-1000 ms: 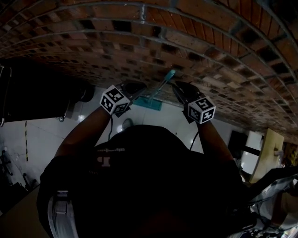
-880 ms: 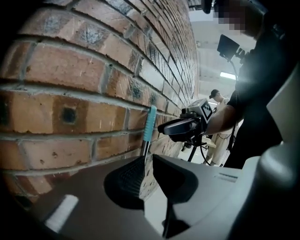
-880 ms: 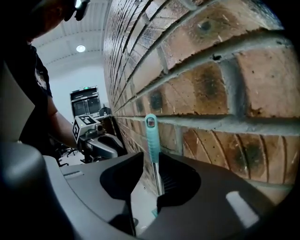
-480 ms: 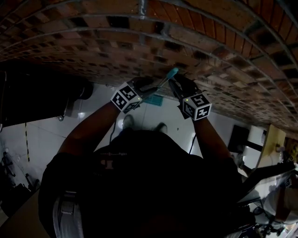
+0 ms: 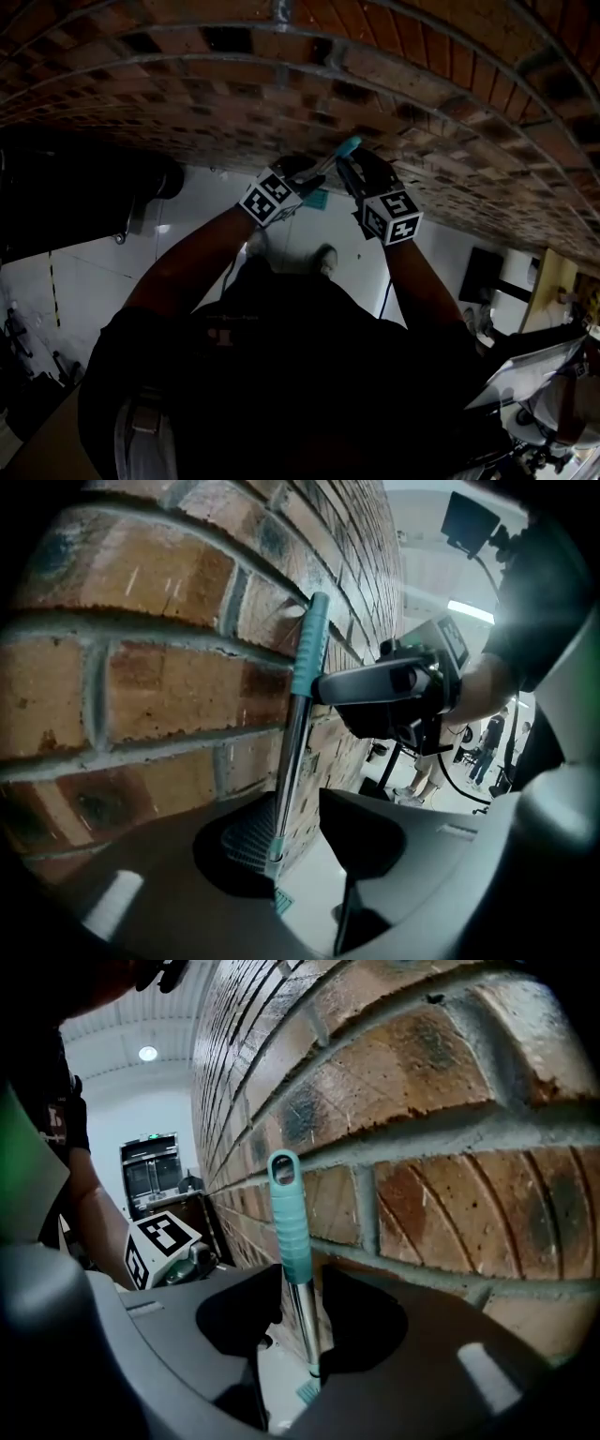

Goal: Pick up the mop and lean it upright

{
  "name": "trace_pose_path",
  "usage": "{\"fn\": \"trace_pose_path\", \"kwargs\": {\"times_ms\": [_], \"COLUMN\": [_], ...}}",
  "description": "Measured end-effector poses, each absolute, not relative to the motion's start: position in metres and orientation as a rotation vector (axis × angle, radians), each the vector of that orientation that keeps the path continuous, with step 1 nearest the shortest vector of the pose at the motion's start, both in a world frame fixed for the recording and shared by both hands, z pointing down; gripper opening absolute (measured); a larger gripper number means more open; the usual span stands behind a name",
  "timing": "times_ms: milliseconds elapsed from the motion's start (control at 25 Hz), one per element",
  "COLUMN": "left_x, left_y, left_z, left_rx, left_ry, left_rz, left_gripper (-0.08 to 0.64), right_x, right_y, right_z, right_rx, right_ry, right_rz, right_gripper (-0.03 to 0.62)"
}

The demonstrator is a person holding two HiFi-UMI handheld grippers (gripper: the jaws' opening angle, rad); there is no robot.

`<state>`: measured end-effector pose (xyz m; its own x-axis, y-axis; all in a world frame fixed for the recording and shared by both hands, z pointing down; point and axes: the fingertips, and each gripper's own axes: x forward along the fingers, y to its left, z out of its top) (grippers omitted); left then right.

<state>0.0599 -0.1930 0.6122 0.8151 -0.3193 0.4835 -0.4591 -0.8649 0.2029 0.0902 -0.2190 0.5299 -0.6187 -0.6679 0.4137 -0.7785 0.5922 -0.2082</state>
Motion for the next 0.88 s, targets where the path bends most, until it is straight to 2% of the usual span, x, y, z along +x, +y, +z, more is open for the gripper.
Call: {"fn": "trace_pose_path", "kwargs": {"times_ms": [440, 560, 880], "left_x": [0.073, 0.073, 0.077], "left_y": [-0.202, -0.204, -0.207], "left_z": [0.636, 0.64, 0.65], "left_rx": [2.666, 2.656, 2.661], "left_ry": [-0.647, -0.658, -0.663], "left_rz": [0.68, 0.678, 0.677], "left_gripper": [0.132, 0.132, 0.132], "right_x": [0.074, 0.074, 0.069], "right_y": [-0.223, -0.223, -0.21], "right_z": [0.536, 0.538, 0.541], "right_rx": [1.211, 1.221, 1.143], "right_ry": [-2.524, -2.515, -2.546], "right_rz": [0.525, 0.508, 0.497], "right_gripper": [0.153, 0.116, 0.109]}}
